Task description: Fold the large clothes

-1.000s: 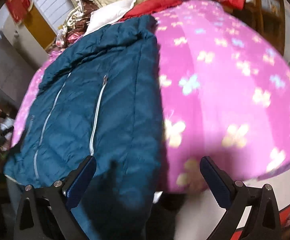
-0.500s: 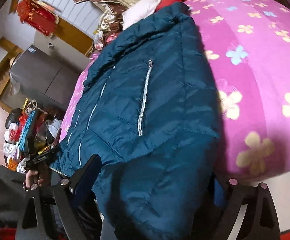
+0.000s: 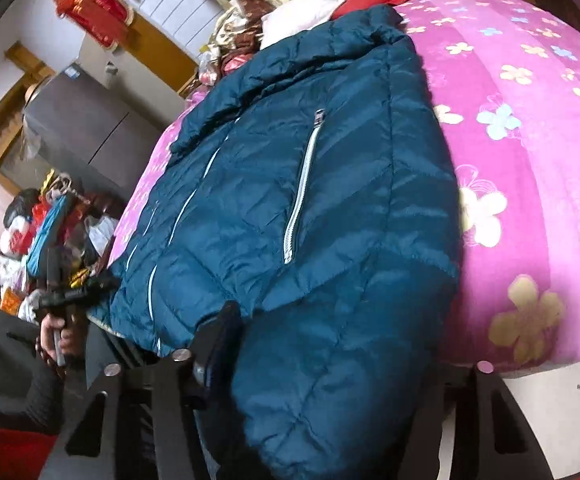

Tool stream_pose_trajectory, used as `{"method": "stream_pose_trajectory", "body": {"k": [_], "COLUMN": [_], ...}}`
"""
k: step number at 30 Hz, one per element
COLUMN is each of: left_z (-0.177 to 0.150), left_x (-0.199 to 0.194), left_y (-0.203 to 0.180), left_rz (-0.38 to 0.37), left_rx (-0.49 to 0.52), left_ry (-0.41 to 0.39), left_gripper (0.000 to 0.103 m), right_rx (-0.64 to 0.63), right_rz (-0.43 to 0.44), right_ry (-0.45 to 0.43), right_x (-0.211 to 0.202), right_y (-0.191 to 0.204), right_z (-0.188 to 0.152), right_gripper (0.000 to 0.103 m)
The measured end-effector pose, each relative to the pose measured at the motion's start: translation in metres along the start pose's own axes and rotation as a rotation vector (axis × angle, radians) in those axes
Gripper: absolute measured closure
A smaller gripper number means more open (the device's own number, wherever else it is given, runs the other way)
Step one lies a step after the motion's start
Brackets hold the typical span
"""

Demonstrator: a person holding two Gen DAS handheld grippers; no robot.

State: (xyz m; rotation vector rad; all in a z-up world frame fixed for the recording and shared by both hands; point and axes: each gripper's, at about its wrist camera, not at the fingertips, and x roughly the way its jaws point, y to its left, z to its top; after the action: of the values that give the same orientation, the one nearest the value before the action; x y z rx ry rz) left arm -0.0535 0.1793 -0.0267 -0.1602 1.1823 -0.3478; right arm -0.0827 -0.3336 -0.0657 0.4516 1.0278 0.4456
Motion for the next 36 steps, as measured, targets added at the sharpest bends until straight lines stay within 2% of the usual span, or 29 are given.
{"method": "stream_pose_trajectory", "body": {"k": [6, 8, 10, 12, 16, 22, 28, 36], "left_z": [-0.004, -0.006, -0.007, -0.009, -0.009, -0.010, -0.027, -0.054], "left_x": [0.004, 0.002, -0.007, -0.019, -0.049, -0.090, -0.129, -0.208], "left_y": [-0.015, -0.011, -0.009, -0.010, -0.007, 0.000, -0.005, -0.015], "left_rz": [0.056, 0.059, 0.039, 0.025, 0.001, -0.022, -0.020, -0.070], "left_rx": [0.090, 0.080, 0.057, 0.045, -0.001, -0.079, -0.081, -0.057], "left_ry": [-0.028, -0.049, -0.097, -0.156, -0.266, -0.401, -0.502, -0.706], "left_gripper": [0.070, 0.071, 0.086, 0.091, 0.094, 0.094, 0.095, 0.095], "right_rx": [-0.015, -0.031, -0.059, -0.116, -0.199, -0.293, -0.363, -0.456], "right_rz": [0.005, -0.010, -0.021, -0.011, -0.078, -0.104, -0.112, -0.085], "right_ry": [-0.005, -0.018, -0.063, -0.127, -0.195, -0.289, -0.362, -0.502], "right_x": [0.002, 0.001, -0.006, -0.017, -0.035, -0.067, -0.101, -0.162], "right_y": [0.003, 0.007, 0.013, 0.026, 0.048, 0.076, 0.108, 0.156], "right_z": [-0.003, -0.005, -0.006, -0.008, -0.011, -0.022, -0.034, -0.046], "right_gripper": [0.055, 0.060, 0.074, 0.080, 0.087, 0.088, 0.089, 0.089]}}
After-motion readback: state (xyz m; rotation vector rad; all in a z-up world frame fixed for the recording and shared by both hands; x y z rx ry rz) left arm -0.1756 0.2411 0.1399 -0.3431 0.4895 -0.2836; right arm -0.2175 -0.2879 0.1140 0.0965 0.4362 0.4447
